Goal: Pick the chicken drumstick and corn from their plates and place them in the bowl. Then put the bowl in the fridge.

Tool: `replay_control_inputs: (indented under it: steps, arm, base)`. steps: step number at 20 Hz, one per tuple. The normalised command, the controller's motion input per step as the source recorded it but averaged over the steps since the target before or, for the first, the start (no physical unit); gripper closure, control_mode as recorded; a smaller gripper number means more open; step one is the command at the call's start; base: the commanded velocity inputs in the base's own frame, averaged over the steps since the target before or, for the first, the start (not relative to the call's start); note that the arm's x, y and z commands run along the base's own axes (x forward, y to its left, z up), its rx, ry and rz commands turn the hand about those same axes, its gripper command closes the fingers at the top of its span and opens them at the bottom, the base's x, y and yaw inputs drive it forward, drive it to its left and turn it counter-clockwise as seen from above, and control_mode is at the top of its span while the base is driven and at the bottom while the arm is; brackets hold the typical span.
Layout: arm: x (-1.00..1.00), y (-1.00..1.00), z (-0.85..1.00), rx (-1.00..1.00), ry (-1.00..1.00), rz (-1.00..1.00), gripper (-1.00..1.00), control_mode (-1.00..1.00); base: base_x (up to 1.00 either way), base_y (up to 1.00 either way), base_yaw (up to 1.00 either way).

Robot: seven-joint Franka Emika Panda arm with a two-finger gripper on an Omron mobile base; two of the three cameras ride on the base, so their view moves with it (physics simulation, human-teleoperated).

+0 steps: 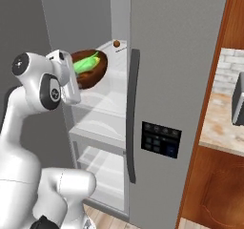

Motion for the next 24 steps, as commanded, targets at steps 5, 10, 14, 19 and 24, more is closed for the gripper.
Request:
replay_control_inputs:
  steps: [5, 10, 14, 19, 24]
  arm:
    - [0.48, 0.03, 0.29, 0.0, 0.14, -0.01, 1.0, -1.0]
    - [0.57, -0.02, 0.07, 0.0, 0.02, 0.0, 1.0, -1.0]
    - [0.58, -0.07, -0.07, 0.03, 0.0, 0.0, 1.0, -1.0]
    - [0.55, -0.1, -0.18, 0.09, 0.0, 0.0, 1.0, -1.0]
    - [0.61, -0.08, -0.19, 0.02, 0.0, 0.0, 1.0, -1.0]
  base:
    - [0.0, 0.0, 0.0]
    - [0.0, 0.0, 0.0]
    - [0.0, 0.0, 0.0]
    - [0.0, 0.0, 0.0]
    - [0.0, 0.0, 0.0]
